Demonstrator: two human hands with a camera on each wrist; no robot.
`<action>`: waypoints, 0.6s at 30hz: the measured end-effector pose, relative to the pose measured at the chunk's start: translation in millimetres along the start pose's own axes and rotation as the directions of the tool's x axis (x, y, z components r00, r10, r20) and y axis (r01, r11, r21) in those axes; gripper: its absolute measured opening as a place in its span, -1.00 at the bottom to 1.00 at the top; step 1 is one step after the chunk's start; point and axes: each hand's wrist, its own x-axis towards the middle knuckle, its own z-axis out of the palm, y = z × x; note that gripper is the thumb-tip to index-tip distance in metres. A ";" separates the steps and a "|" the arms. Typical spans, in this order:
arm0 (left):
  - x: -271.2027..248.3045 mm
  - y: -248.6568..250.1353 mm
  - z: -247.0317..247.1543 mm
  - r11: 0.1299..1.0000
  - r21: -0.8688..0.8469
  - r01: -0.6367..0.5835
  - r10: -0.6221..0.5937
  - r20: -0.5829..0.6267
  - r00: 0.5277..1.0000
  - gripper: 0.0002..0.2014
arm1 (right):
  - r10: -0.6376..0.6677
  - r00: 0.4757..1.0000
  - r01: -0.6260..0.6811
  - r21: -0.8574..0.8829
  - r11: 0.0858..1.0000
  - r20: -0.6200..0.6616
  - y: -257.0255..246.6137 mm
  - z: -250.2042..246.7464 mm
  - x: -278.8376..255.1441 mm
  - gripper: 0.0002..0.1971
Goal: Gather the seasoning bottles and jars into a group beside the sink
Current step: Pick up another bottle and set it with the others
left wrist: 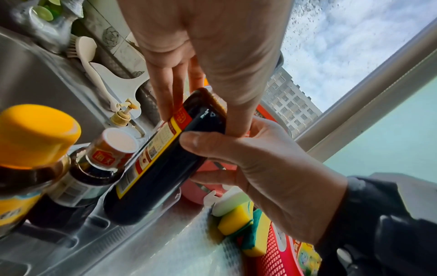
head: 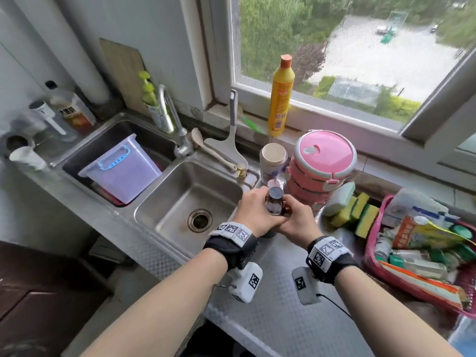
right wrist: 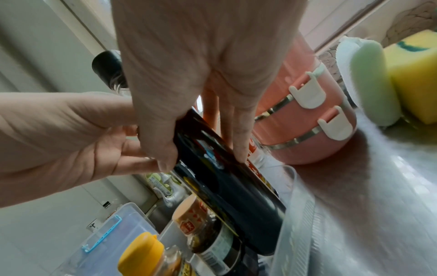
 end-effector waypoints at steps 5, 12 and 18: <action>-1.1 -4.4 6.5 0.997 -0.074 0.035 -0.037 -0.021 0.999 -0.35 | 0.023 0.999 -0.024 -0.036 0.999 -0.032 11.4 3.9 -3.2 -0.43; 0.2 -15.3 7.7 0.995 -0.080 0.066 -0.067 -0.003 0.998 -0.33 | 0.016 0.999 -0.018 -0.072 0.997 -0.031 10.8 6.9 1.1 -0.42; -1.4 -18.2 8.9 0.991 -0.110 0.079 -0.078 0.011 0.997 -0.34 | -0.008 0.998 0.002 -0.090 0.996 -0.061 8.5 7.5 -2.6 -0.42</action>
